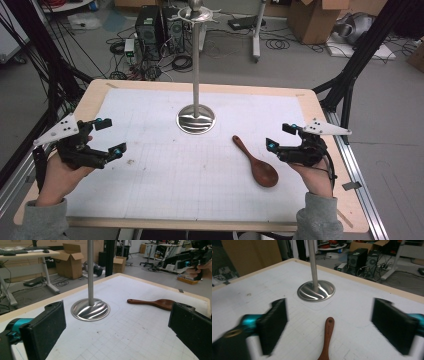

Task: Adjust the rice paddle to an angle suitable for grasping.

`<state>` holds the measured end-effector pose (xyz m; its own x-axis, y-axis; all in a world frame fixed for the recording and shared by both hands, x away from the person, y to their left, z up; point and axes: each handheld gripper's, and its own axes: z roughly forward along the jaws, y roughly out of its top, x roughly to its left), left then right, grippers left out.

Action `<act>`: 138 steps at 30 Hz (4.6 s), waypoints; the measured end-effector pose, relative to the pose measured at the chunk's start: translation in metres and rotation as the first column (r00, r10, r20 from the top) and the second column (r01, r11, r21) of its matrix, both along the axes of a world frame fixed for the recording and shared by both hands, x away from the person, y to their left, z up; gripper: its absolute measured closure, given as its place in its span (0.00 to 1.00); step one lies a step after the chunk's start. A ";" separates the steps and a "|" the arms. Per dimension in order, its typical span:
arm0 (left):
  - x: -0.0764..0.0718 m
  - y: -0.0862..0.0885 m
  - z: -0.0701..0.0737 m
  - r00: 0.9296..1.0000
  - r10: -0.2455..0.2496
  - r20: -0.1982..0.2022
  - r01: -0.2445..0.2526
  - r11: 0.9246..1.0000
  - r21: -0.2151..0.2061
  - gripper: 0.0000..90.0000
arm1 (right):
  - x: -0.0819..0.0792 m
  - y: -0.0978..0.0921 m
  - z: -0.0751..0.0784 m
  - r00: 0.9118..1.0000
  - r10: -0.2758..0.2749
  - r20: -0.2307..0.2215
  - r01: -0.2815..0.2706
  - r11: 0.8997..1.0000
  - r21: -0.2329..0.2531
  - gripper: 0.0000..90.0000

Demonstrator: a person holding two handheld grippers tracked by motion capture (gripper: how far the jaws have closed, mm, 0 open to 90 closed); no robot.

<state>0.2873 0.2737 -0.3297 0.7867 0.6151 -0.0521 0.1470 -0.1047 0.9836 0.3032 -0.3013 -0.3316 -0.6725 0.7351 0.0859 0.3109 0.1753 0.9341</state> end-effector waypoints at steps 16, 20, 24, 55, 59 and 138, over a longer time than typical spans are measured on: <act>-0.009 0.007 0.001 1.000 0.021 0.003 -0.021 1.000 0.011 0.02 | 0.008 0.000 -0.013 0.994 -0.029 -0.102 0.027 0.999 -0.030 0.67; -0.008 0.006 0.000 0.999 0.037 0.005 -0.037 0.999 0.023 0.02 | 0.009 0.002 -0.014 0.992 -0.051 -0.116 0.048 0.998 -0.027 0.76; -0.009 0.005 0.001 0.999 0.035 0.009 -0.035 0.999 0.024 0.02 | 0.012 0.006 -0.017 0.990 -0.048 -0.135 0.041 0.998 -0.057 0.87; -0.009 0.009 -0.005 0.999 0.041 -0.026 -0.040 0.999 0.031 0.02 | 0.039 0.020 -0.056 0.980 -0.037 -0.193 0.003 0.985 -0.173 0.99; -0.010 0.009 -0.006 0.999 0.028 -0.032 -0.028 0.999 0.020 0.02 | 0.041 0.023 -0.058 0.981 -0.027 -0.191 -0.009 0.982 -0.188 0.99; -0.017 0.011 -0.021 0.996 0.017 -0.083 -0.012 0.998 0.061 0.02 | 0.079 0.044 -0.106 0.944 -0.038 -0.329 -0.058 0.959 -0.278 0.99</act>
<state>0.2705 0.2846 -0.3503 0.7722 0.6304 -0.0798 0.2302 -0.1604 0.9598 0.3823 -0.2576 -0.4372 -0.6497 0.7543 0.0939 0.5872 0.4196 0.6922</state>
